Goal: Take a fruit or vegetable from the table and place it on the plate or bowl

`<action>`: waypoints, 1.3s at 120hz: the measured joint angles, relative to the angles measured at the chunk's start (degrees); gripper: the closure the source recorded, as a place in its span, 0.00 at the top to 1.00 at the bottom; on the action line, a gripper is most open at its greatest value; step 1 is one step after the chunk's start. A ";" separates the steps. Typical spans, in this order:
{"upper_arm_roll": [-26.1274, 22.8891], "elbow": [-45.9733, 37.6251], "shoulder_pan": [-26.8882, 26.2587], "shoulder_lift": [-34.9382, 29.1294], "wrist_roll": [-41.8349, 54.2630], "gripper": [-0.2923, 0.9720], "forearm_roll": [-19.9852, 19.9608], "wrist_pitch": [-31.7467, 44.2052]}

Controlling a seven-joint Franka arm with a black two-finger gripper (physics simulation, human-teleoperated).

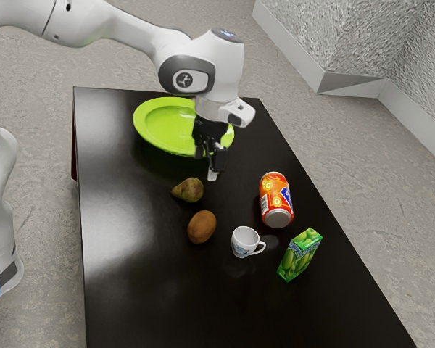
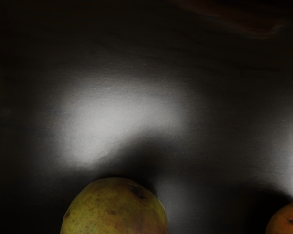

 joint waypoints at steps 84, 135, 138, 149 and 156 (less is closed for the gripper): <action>0.05 -8.94 2.73 1.79 15.11 0.77 -1.54 8.50; 0.04 -9.57 2.69 4.39 19.37 0.77 -1.96 11.80; 0.04 -9.57 2.71 4.48 19.53 0.76 -1.99 12.00; 0.07 -9.57 2.96 4.55 19.71 0.61 -2.10 12.96; 0.11 -9.57 3.12 4.56 19.47 0.54 -2.09 13.43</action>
